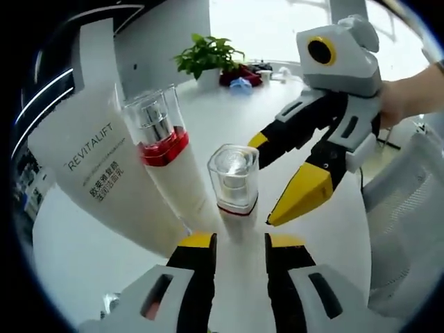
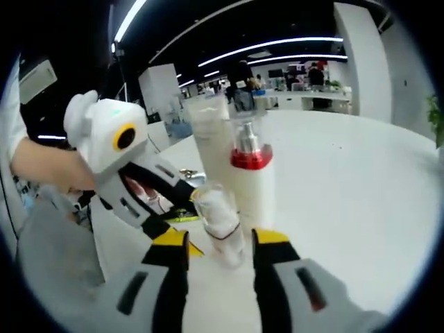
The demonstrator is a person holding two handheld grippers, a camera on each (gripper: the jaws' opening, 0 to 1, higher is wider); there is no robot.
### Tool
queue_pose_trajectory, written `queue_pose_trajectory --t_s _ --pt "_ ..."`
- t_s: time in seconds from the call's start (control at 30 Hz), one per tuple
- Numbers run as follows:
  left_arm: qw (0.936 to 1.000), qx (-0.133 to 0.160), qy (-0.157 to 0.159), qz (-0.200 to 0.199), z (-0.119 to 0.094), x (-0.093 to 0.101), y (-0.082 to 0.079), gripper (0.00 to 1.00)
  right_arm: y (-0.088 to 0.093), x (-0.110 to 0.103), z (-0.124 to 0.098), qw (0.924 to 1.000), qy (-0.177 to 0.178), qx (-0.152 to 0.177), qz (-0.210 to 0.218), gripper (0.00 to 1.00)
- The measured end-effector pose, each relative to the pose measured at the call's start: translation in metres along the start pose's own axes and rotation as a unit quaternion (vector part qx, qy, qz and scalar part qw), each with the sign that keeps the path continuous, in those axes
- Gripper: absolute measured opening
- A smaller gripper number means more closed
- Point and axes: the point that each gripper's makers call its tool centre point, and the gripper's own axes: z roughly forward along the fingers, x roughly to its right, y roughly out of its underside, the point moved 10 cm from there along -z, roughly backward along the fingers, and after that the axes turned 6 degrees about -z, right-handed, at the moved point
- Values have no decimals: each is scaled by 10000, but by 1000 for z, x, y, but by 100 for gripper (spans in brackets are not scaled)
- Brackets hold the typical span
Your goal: Arrange the skincare products in the storage area until every visible bottle or jar stands upright without overlapping.
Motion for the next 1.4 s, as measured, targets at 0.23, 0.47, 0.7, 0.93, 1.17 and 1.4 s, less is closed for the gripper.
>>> queue_pose_trajectory --t_s 0.23,0.47,0.7,0.93,1.17,1.4 --pt "9997 38 -119 -202 -16 5 5 37 2 -13 -10 10000 70 -9 -50 44" --pt "9981 192 -199 -555 -35 12 12 43 3 -23 -23 9999 144 6 -22 59" --pt "9944 288 -327 -965 -57 24 23 50 3 -34 -32 9999 137 -1 -74 66" --pt "9884 431 -460 -1383 -79 38 36 60 4 -47 -42 9999 79 -21 -102 72" --pt "9809 535 -683 -1740 -103 50 49 70 4 -58 -57 9998 137 13 -145 81" --pt "9722 736 -908 -2028 -125 57 60 77 6 -65 -69 9998 158 3 -132 84"
